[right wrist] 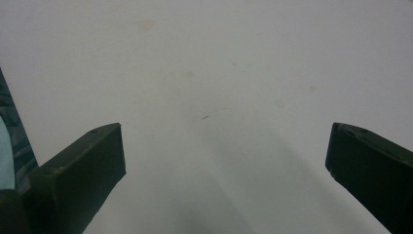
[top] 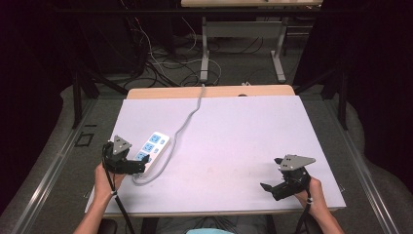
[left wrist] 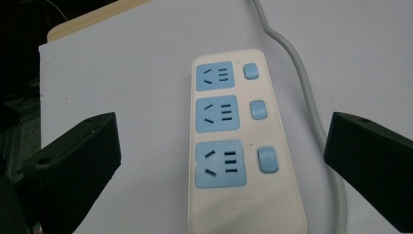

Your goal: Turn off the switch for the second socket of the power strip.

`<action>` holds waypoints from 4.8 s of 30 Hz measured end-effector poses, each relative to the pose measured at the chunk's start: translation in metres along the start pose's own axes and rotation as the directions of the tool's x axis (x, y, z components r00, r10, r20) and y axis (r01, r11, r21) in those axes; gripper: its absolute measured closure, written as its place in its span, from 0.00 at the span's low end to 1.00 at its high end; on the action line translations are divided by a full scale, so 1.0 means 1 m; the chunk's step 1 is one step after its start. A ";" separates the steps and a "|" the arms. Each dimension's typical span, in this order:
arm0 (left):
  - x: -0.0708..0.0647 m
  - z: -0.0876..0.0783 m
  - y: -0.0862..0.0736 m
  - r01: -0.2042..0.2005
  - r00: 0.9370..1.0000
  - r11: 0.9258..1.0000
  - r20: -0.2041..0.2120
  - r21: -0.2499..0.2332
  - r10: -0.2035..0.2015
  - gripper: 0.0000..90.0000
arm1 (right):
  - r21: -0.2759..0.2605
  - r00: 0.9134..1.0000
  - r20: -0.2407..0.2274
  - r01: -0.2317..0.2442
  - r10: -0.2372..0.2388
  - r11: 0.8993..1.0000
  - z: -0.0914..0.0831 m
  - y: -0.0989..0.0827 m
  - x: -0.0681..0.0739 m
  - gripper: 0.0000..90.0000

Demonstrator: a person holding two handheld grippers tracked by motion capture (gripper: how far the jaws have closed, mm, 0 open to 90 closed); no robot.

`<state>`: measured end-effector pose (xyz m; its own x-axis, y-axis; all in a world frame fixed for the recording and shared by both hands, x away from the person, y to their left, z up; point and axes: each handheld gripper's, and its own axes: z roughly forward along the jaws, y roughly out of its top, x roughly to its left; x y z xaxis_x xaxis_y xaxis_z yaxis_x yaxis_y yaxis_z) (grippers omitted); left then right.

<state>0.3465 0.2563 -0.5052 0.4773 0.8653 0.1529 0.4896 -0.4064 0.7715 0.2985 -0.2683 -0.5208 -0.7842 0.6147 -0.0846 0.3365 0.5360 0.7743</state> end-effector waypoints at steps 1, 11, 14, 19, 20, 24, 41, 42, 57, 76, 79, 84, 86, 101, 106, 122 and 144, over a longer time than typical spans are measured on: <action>0.001 0.001 0.001 -0.002 1.000 1.000 -0.006 -0.001 0.002 0.00 | 0.000 1.000 0.000 0.004 -0.004 1.000 0.000 0.000 0.000 0.00; 0.005 0.014 0.006 0.014 1.000 1.000 0.008 0.006 -0.014 0.00 | 0.002 1.000 -0.004 0.008 -0.008 1.000 0.001 0.000 0.001 0.00; 0.008 0.016 0.007 0.017 1.000 1.000 0.021 -0.001 -0.017 0.00 | 0.005 1.000 -0.009 0.011 -0.011 1.000 0.000 0.000 0.000 0.00; 0.008 0.021 0.010 0.019 0.999 1.000 0.028 0.003 -0.019 0.00 | 0.004 1.000 -0.002 0.018 -0.018 1.000 0.001 0.000 0.000 0.00; 0.008 0.022 0.011 0.016 0.999 1.000 0.028 0.001 -0.016 0.00 | 0.006 1.000 -0.004 0.018 -0.018 1.000 0.001 0.000 0.000 0.00; 0.009 0.026 0.014 0.004 1.000 1.000 0.022 0.017 -0.005 0.00 | 0.005 1.000 0.000 0.020 -0.020 1.000 0.002 0.000 0.000 0.00; 0.008 0.042 0.021 -0.015 0.999 0.999 0.035 0.052 0.013 0.00 | 0.024 1.000 -0.001 0.019 -0.019 1.000 0.003 0.000 0.002 0.01; 0.009 0.042 0.022 -0.015 0.999 0.998 0.041 0.062 0.013 0.00 | 0.024 1.000 0.000 0.018 -0.018 1.000 0.003 0.000 0.002 0.01; 0.007 0.053 0.025 -0.012 1.000 0.995 0.002 0.100 0.012 0.31 | 0.028 1.000 -0.001 0.024 -0.024 0.999 0.003 0.000 0.003 0.01; 0.000 0.053 0.021 -0.048 0.990 0.996 0.136 0.076 0.038 0.96 | 0.040 0.999 0.001 0.034 -0.034 0.999 0.004 0.000 0.003 0.01; -0.001 0.052 0.021 -0.046 0.988 0.997 0.152 0.069 0.035 1.00 | 0.038 0.999 0.001 0.035 -0.035 0.999 0.004 0.000 0.003 0.01; -0.003 0.052 0.020 -0.044 0.985 0.997 0.172 0.061 0.033 1.00 | 0.045 1.000 -0.001 0.030 -0.030 0.999 0.004 0.000 0.003 0.01; -0.003 0.052 0.021 -0.050 0.983 0.997 0.179 0.064 0.038 1.00 | 0.045 1.000 -0.001 0.029 -0.029 0.999 0.004 0.000 0.003 0.01; -0.005 0.058 0.017 -0.051 0.981 0.995 0.193 0.083 0.035 1.00 | 0.055 0.999 -0.002 0.032 -0.032 0.998 0.004 0.001 0.004 0.02; -0.005 0.060 0.016 -0.063 0.980 0.993 0.193 0.099 0.043 1.00 | 0.049 1.000 0.004 0.027 -0.027 0.998 0.005 0.000 0.004 0.02; -0.006 0.062 0.013 -0.052 0.981 0.995 0.191 0.079 0.036 1.00 | 0.046 0.999 0.004 0.042 -0.042 0.998 0.006 0.001 0.004 0.02; -0.004 0.063 0.009 -0.006 0.978 0.998 0.208 0.063 -0.008 1.00 | 0.052 0.999 -0.006 0.044 -0.044 0.998 0.006 0.001 0.004 0.02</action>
<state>0.3951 0.2310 -0.5373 0.6147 0.7886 0.0154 0.5320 -0.4290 0.7301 0.2985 -0.2623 -0.5242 -0.8013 0.5872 -0.1149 0.3284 0.5921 0.7360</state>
